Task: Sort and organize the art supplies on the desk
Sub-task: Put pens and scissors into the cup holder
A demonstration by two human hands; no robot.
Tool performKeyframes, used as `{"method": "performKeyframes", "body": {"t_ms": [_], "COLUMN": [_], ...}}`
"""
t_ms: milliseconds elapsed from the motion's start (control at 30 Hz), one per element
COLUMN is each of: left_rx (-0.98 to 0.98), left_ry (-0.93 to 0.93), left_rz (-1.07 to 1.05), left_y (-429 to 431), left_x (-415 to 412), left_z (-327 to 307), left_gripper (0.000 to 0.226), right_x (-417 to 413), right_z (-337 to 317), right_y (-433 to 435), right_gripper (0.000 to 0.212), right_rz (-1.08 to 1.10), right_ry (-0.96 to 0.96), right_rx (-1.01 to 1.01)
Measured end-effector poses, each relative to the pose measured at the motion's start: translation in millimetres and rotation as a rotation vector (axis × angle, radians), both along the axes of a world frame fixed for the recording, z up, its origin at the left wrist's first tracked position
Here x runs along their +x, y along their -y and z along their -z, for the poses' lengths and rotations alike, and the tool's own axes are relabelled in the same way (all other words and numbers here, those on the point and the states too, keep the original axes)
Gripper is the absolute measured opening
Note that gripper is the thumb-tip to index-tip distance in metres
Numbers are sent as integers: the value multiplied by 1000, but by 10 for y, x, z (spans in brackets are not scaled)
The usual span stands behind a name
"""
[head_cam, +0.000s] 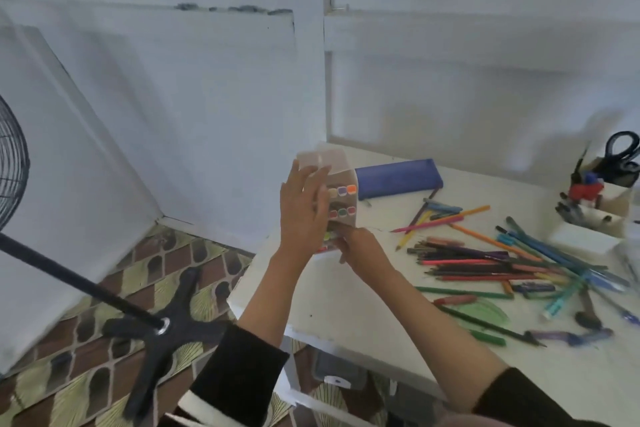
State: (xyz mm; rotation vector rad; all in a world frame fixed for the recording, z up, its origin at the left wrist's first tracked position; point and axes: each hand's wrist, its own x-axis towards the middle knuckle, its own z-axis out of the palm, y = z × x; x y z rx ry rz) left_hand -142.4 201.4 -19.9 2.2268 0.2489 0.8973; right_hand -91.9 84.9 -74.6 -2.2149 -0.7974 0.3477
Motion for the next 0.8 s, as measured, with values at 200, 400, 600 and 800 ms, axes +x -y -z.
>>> {"method": "performKeyframes", "body": {"t_ms": [200, 400, 600, 800], "left_rx": [53, 265, 275, 151], "left_ry": [87, 381, 287, 70], "left_rz": [-98, 125, 348, 473], "left_y": [86, 563, 1259, 1986], "left_x": [18, 144, 390, 804], "left_z": [-6, 71, 343, 551], "left_gripper": [45, 27, 24, 25], "right_x": [-88, -41, 192, 395], "right_z": [43, 154, 49, 53], "right_y": [171, 979, 2189, 3168], "right_gripper": [46, 31, 25, 31], "right_rz": [-60, 211, 645, 931], "right_ry": [347, 454, 432, 359], "right_rx": [15, 301, 362, 403]}}
